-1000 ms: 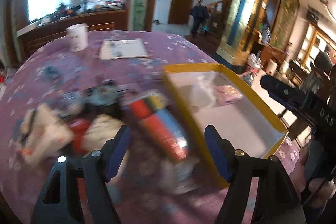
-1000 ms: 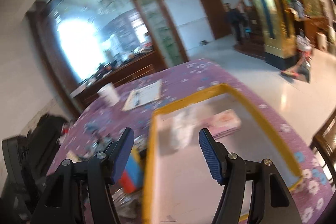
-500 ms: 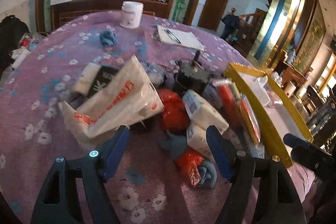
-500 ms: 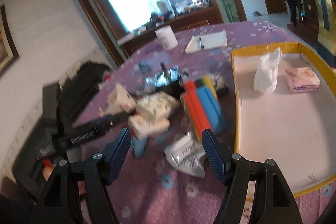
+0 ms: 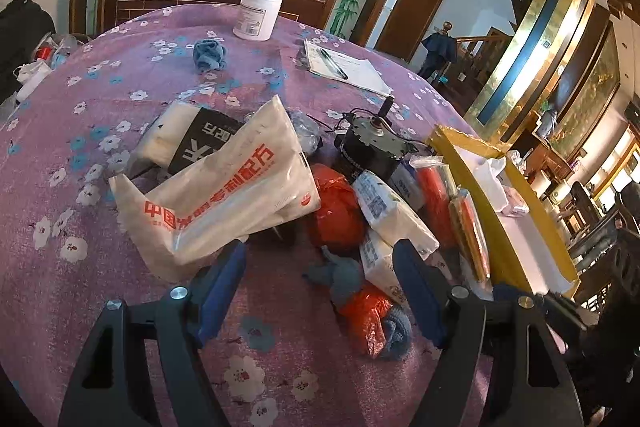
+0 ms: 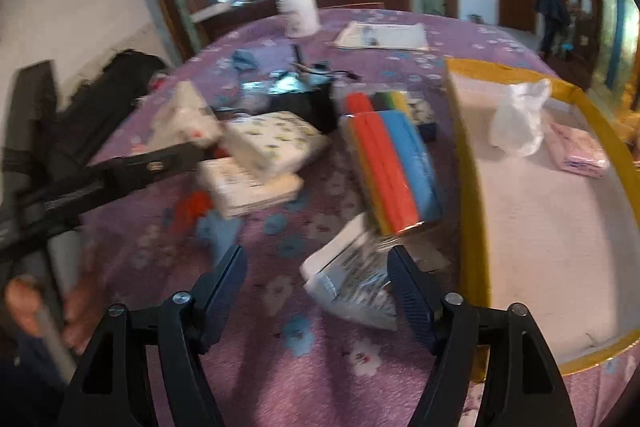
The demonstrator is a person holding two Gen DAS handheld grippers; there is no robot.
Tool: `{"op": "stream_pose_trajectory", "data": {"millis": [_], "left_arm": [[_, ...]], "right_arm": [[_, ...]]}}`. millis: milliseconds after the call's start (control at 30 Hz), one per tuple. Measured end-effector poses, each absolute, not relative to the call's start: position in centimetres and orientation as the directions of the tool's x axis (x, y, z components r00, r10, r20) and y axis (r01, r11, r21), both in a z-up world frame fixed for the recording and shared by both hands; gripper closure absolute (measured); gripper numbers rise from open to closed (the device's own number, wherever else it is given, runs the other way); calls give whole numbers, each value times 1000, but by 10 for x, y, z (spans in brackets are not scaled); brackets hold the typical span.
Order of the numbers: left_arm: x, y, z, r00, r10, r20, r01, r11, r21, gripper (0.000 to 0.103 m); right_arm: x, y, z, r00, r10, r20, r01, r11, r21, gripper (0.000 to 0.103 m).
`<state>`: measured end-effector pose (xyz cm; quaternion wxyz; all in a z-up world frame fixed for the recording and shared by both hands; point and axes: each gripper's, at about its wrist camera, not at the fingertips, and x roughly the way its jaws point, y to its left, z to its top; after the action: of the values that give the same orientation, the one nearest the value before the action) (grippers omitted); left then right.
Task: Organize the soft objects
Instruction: 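Open both tools and move them back over the pile, then grasp the rainbow sponge pack with the right tool while the left tool grasps the blue knitted bundle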
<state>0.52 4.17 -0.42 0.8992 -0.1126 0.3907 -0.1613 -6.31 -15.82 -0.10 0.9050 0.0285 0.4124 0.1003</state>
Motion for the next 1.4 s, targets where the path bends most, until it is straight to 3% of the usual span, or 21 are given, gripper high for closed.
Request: {"op": "stream_pose_trajectory", "data": {"millis": [367,500,567,600,700,833,967,1067,1167,1400], "left_arm": [[5,40,-4,620,-407,-671,224,911,-346,28],[3,35,-3,621,-407,-669,243,912,-330,28],[4,34,-4,619,-410,-670,245,911,-332,28],[4,35,-4,617,-412,-671,243,910,-336,28],[5,36,-5,609,-422,-671,243,905,-349,28],[3,29,-5,594,-441,-673,283,897,-338,28],[-4,12,-4,572,-455,-683,363,887,-287,29],[-12,-8,-7,546,-452,-705,443,870,-214,42],[-15,-20,-10,559,-408,-721,456,878,-143,42],[8,-12,-27,499,-377,-780,387,903,-188,46]], "right_arm": [[-13,-172,23,649,166,-742,-127,986,110,24],[13,-164,14,600,146,-787,-173,984,52,24],[21,-162,6,578,104,-809,-154,988,17,32],[20,-162,3,580,92,-810,-143,990,10,53],[12,-166,8,611,155,-776,-158,985,72,63],[-11,-166,33,733,298,-611,-249,954,167,63],[-18,-179,33,784,339,-520,-248,939,238,63],[-16,-191,24,781,363,-508,-234,925,301,63],[-15,-195,22,779,375,-503,-237,918,317,63],[-20,-191,26,773,404,-489,-272,908,319,63]]}}
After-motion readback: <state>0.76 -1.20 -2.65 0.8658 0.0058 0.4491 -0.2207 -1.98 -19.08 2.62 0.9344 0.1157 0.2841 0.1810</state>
